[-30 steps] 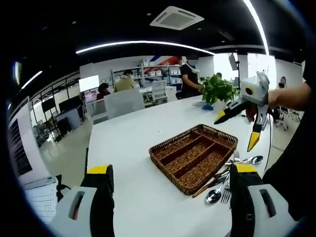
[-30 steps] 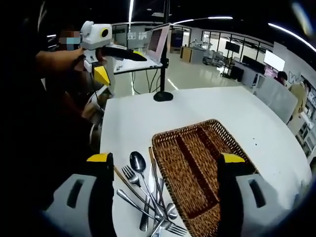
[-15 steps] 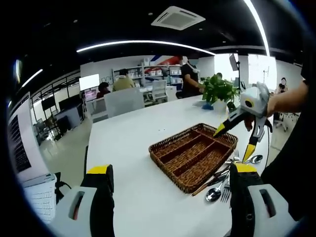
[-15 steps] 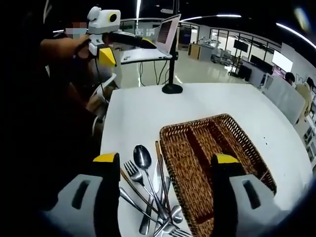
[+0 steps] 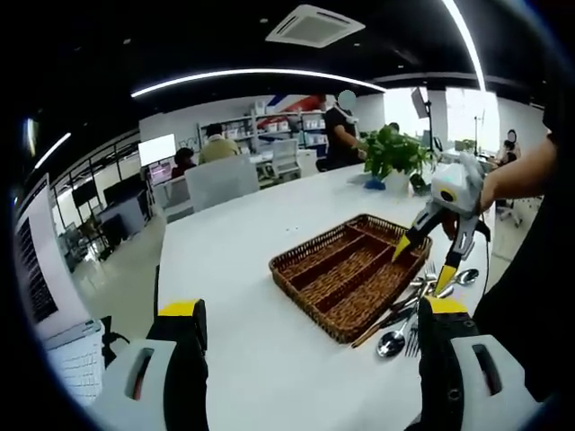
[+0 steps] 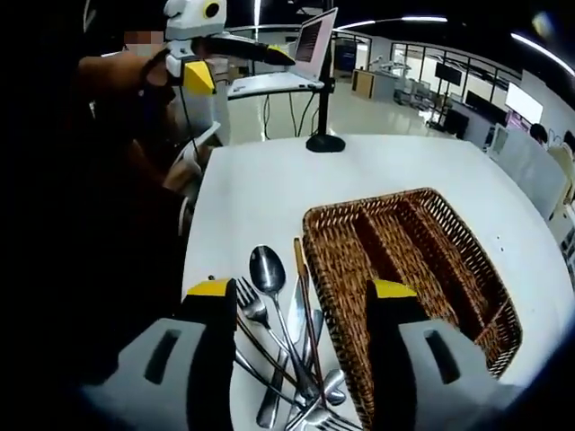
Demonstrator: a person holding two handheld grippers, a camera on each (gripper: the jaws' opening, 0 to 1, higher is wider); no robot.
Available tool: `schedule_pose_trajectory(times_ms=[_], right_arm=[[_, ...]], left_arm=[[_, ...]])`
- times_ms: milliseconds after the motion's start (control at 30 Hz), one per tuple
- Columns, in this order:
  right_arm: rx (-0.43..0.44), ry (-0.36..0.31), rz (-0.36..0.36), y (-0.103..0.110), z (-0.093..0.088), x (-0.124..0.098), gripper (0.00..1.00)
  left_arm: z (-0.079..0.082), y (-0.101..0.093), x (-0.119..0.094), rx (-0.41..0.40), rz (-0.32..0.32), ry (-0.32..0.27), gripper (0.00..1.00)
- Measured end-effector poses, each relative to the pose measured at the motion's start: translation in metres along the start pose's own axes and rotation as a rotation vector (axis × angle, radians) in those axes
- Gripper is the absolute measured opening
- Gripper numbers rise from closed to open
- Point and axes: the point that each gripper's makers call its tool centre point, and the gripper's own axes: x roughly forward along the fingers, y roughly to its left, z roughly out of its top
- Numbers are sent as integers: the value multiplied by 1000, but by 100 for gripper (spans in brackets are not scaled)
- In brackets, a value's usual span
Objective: Arrange the knives, forks, and spoons in their matching storage slots by inserting each utensil handle-first until every utensil is classified and aligned in the correct compartment
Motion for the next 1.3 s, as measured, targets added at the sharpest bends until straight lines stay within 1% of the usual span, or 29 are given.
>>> schedule_pose_trajectory(times_ms=[133,200,267,300,433,533,633,700,767,900,1033,1167,1233,1300], right_arm=[[-2,19,9,1,-9,8,54],[-23,28,19,3,-14,12,52],[-36,65,37,6,-24,15,48],[-51,74,40,7,-26,15,44],[-33,54,46,8,-23,16,38],[-40,66,61,11,-30,23,33],[-37,102,87,15,-41,31,32],[-43,104,90,16,-42,34,31],[-38,122,97,16,-46,38,30],[-63,133,97,14,-49,43,25],[-78,142,111,15,-52,45,24],[-102,169,105,14,-57,48,23],[-126,182,100,12,-59,50,21],[-129,183,107,13,-59,51,19]], left_arm=[[-3,0,-1,-1,-1,4,100],[-4,-1,-2,-2,1,5,100],[-4,-1,-3,-3,1,6,100],[-4,-1,-2,-2,1,5,100],[-5,-2,-4,-6,6,2,100],[-9,-3,-5,-3,6,13,100],[-13,-5,-5,5,4,21,100],[-14,-4,-6,4,5,23,100],[-16,-4,-7,8,7,31,100],[-19,-5,-8,10,6,38,100],[-21,-3,-9,6,11,39,100],[-21,-3,-11,5,15,41,100],[-21,-3,-11,8,16,43,100],[-22,-2,-11,10,16,46,100]])
